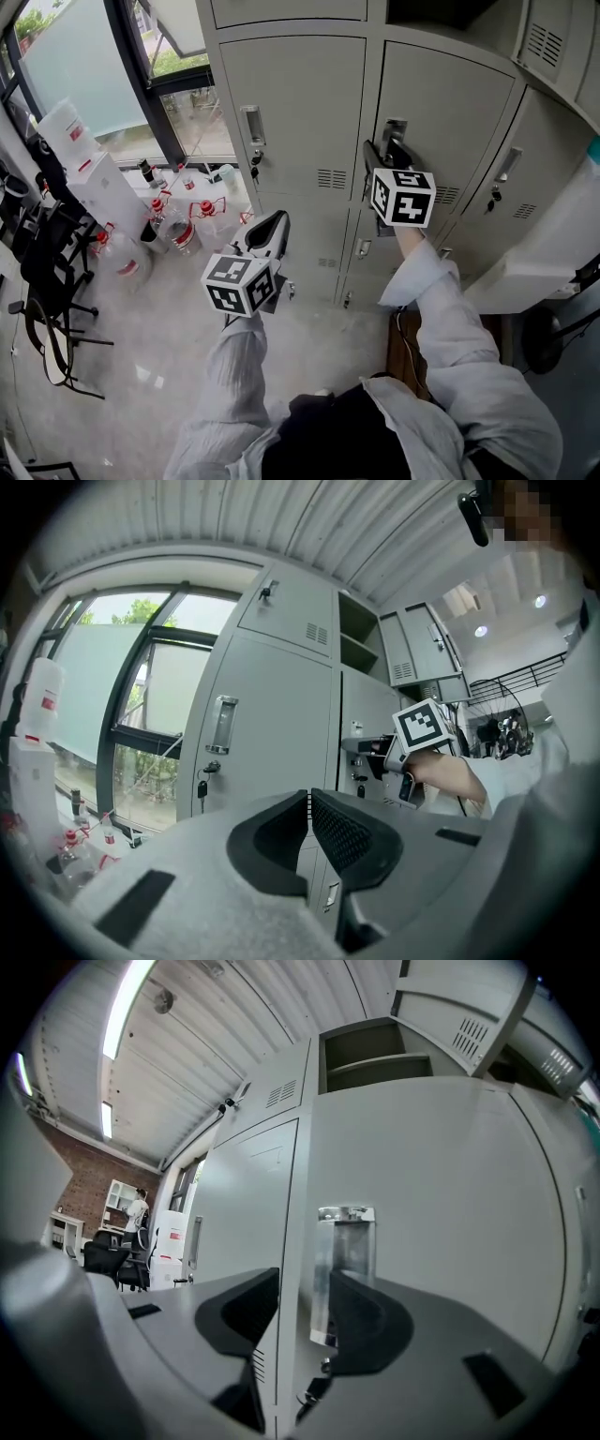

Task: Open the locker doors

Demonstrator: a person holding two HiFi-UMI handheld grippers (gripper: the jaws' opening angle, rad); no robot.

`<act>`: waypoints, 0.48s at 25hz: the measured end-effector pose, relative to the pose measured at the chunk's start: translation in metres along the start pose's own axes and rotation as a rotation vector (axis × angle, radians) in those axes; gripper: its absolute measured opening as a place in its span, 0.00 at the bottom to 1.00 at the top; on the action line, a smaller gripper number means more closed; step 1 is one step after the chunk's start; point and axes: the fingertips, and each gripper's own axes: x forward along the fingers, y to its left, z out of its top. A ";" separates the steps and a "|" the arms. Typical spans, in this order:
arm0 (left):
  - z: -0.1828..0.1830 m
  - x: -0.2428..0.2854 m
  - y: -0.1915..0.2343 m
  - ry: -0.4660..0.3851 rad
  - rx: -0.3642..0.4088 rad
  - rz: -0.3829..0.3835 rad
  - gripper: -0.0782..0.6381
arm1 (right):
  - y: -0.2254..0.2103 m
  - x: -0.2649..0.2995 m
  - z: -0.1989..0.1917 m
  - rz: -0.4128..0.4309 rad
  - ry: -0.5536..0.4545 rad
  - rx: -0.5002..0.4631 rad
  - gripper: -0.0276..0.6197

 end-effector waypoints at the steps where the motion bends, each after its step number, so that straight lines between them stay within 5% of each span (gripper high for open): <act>1: -0.002 -0.002 0.000 0.001 0.000 -0.004 0.13 | 0.001 -0.003 0.000 -0.006 -0.003 0.000 0.30; 12: -0.009 -0.029 -0.013 -0.006 0.000 -0.025 0.13 | 0.002 -0.041 0.002 -0.073 -0.034 -0.010 0.21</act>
